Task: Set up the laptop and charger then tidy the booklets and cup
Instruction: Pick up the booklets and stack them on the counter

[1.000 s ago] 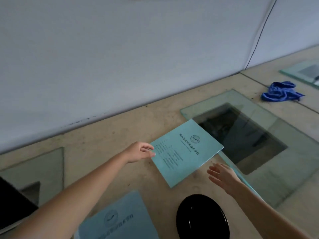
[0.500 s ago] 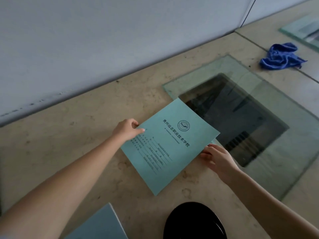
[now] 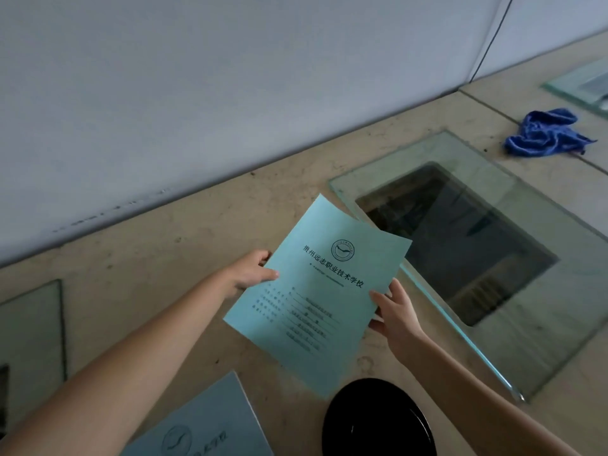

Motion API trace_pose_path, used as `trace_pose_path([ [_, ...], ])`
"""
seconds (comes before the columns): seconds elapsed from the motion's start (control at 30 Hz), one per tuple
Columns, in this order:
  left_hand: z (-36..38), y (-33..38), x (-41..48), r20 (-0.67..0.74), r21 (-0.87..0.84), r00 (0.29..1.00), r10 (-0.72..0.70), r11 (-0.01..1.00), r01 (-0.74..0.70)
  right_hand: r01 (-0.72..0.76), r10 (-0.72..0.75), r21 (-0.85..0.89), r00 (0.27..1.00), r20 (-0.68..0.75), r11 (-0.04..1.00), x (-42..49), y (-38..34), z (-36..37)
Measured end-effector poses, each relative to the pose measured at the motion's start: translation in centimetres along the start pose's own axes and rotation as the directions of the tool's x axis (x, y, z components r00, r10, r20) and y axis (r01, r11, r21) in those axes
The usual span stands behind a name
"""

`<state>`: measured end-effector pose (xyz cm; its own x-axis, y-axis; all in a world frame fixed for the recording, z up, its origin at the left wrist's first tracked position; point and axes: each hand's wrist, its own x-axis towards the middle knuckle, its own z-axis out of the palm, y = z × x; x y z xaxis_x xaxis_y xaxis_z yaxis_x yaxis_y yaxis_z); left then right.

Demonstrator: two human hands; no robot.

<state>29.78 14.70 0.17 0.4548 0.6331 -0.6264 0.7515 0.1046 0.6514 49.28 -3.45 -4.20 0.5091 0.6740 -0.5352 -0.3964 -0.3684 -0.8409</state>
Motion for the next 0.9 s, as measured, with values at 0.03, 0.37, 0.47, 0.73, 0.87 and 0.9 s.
trace_pose_path([
  [0.03, -0.5, -0.4, -1.2, -0.016, -0.014, 1.000, -0.003, 1.000, 0.003, 0.020, -0.020, -0.002, 1.000, 0.014, 1.000, -0.6, -0.3, 0.4],
  [0.37, -2.2, -5.9, -16.4, -0.160, -0.338, 0.987, 0.006, 0.939, -0.060, 0.182, -0.170, -0.048, 0.967, 0.192, 0.982, -8.8, -2.8, 5.3],
  [0.47, -1.7, -9.0, -20.9, -0.184, -0.411, 0.983, -0.014, 0.909, -0.064, 0.227, -0.190, -0.108, 0.942, 0.278, 0.968, -11.6, -2.0, 6.6],
  [0.73, 4.7, -17.8, -28.9, -0.223, -0.528, 0.968, -0.111, 0.849, -0.024, 0.324, -0.184, -0.283, 0.885, 0.429, 0.902, -17.2, 2.9, 8.7],
  [0.87, 7.7, -21.1, -31.0, -0.182, -0.668, 0.969, -0.166, 0.744, 0.002, 0.302, -0.125, -0.348, 0.884, 0.450, 0.887, -18.8, 6.2, 8.9],
  [0.9, 8.3, -21.7, -31.3, -0.179, -0.674, 0.965, -0.194, 0.738, 0.023, 0.308, -0.120, -0.369, 0.884, 0.452, 0.877, -19.1, 6.9, 8.9],
])
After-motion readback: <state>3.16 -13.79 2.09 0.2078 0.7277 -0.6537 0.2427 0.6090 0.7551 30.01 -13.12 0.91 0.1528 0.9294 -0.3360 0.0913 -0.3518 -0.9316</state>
